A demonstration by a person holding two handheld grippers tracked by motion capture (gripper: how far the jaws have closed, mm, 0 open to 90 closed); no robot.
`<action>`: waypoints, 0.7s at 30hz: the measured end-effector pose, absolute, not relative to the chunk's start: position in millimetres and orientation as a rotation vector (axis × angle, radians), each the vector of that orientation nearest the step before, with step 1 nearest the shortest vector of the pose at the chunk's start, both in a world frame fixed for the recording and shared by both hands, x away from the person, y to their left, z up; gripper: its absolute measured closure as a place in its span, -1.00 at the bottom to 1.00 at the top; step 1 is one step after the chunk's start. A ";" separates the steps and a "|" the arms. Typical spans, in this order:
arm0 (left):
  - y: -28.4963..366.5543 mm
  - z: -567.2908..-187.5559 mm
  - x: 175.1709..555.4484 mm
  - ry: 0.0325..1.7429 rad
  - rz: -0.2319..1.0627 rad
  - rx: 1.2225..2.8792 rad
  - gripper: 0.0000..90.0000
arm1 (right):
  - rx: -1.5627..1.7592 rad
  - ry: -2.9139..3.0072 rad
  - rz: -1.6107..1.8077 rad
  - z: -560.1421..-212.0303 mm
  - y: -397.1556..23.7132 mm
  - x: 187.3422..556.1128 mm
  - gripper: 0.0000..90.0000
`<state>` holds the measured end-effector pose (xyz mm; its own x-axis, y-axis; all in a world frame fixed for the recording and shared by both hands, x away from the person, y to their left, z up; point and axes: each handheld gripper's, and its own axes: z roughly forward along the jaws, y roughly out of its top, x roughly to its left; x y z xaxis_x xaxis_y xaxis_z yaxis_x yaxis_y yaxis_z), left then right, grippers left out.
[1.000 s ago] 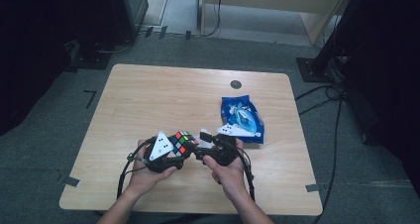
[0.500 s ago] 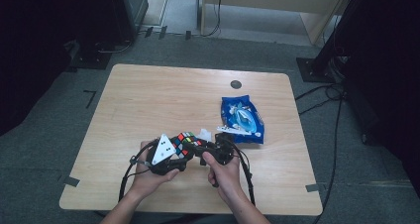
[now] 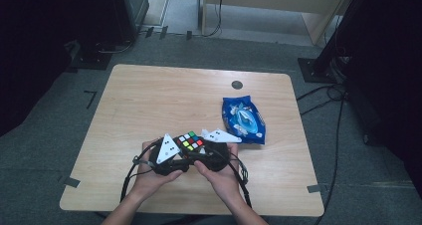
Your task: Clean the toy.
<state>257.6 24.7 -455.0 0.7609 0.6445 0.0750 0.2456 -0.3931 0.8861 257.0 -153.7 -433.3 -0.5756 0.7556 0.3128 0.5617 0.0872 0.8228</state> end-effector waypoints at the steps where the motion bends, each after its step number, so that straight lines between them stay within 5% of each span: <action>1: 24.6 -455.2 257.4 0.670 0.513 1.978 -0.30 | 1.338 2.176 1.493 -433.8 -153.3 257.2 -0.24; 14: 55.4 -451.1 275.1 0.803 0.432 1.878 -0.24 | 1.331 2.077 1.754 -424.2 -183.7 264.2 -0.40; 21: 81.0 -442.7 285.1 0.910 0.379 1.763 -0.24 | 1.250 2.155 1.694 -457.8 -171.4 266.3 -0.41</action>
<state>285.1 81.0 -442.7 0.6585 0.7329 -0.1709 0.3949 -0.1432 0.9075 266.3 -171.4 -457.8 -0.6487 0.6634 0.3729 0.5189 0.0271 0.8544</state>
